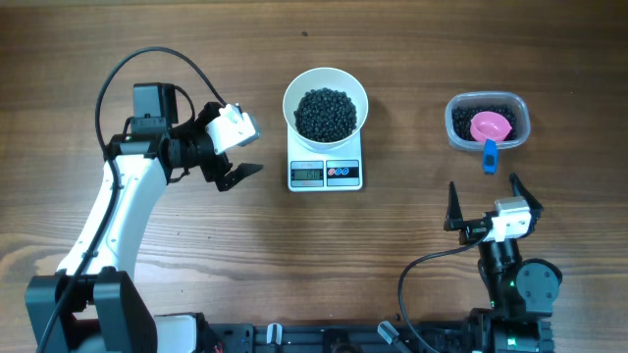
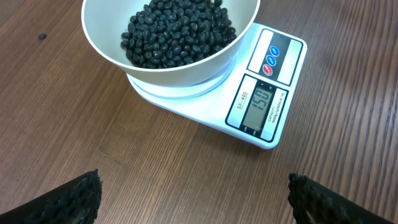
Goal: Scoop item into bowl and weigh 150g on scale
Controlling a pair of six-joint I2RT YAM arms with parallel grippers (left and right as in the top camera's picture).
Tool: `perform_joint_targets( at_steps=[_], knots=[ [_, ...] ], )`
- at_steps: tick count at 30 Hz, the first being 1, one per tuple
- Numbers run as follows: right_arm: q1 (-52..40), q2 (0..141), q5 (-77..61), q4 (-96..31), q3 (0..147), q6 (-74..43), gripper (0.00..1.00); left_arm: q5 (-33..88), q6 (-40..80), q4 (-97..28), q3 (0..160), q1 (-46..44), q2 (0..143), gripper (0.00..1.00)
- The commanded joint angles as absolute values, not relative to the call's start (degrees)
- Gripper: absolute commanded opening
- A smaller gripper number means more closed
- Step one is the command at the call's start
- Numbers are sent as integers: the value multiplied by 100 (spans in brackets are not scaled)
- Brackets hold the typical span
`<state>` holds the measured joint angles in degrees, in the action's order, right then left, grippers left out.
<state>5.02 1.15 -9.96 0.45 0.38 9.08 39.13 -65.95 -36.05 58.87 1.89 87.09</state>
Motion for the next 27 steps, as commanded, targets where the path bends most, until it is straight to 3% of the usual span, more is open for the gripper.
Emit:
perform_joint_targets(
  at_steps=[1,27],
  knots=[
    [471,58,-856,60,30,902,100,4042,-6707,-3605,5872,220,8739,100],
    [471,58,-854,60,30,904,100,3938,-6687,-3992,5872,43,8635,100]
  ],
)
